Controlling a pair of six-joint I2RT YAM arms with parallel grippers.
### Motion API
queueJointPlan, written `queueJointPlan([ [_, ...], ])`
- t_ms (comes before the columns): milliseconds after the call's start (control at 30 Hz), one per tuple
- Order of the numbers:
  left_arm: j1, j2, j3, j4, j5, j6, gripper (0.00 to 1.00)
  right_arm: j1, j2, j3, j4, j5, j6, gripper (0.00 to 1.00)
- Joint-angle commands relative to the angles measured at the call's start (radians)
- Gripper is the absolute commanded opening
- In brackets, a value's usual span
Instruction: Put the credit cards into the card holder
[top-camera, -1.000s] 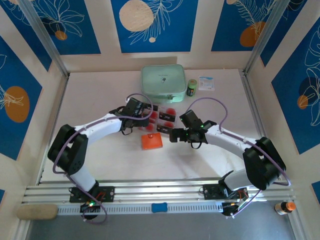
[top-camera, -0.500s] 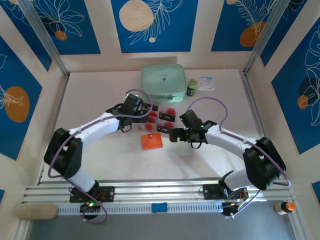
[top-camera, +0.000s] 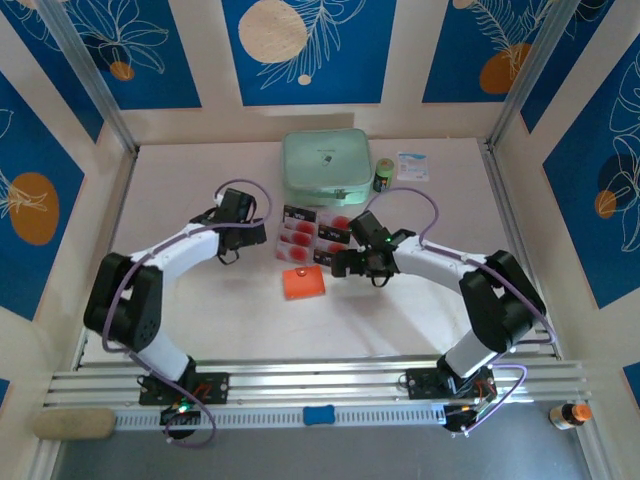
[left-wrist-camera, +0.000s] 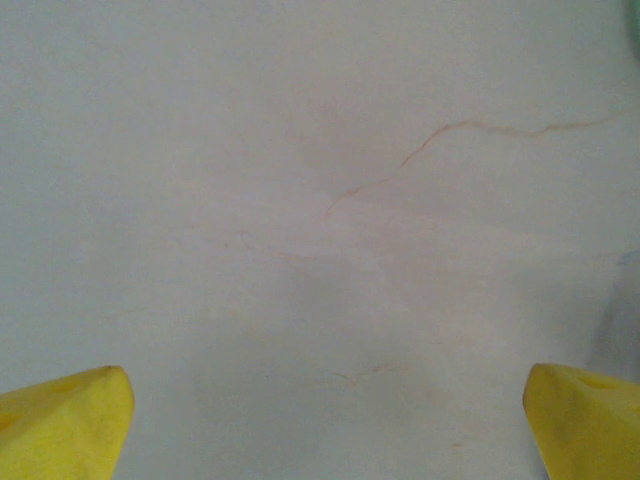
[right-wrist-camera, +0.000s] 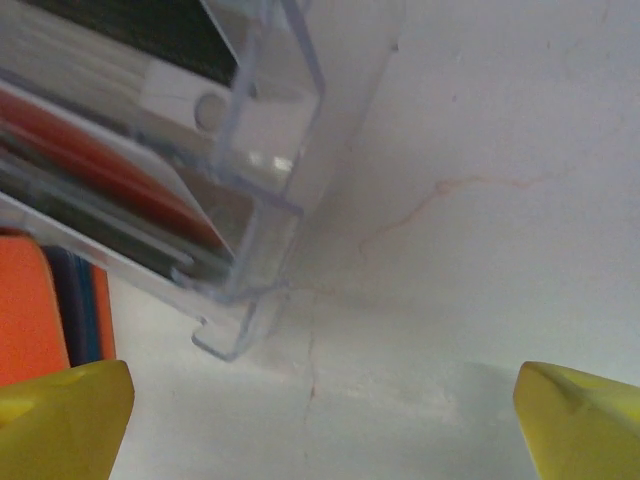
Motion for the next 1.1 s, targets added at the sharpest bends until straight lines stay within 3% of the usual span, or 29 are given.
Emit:
queueJointPlan([
  [0, 0.004, 0.061, 0.055, -0.032, 0.003, 0.010, 1.00, 0.006, 0.036, 0.042, -0.017, 0.017, -0.022, 0.98],
  [400, -0.028, 0.201, 0.157, -0.059, 0.056, 0.050, 1.00, -0.034, 0.153, 0.140, -0.116, 0.149, -0.059, 0.97],
  [1067, -0.180, 0.397, 0.412, -0.098, 0.069, 0.046, 1.00, -0.322, 0.157, 0.195, -0.156, 0.101, -0.093, 0.97],
])
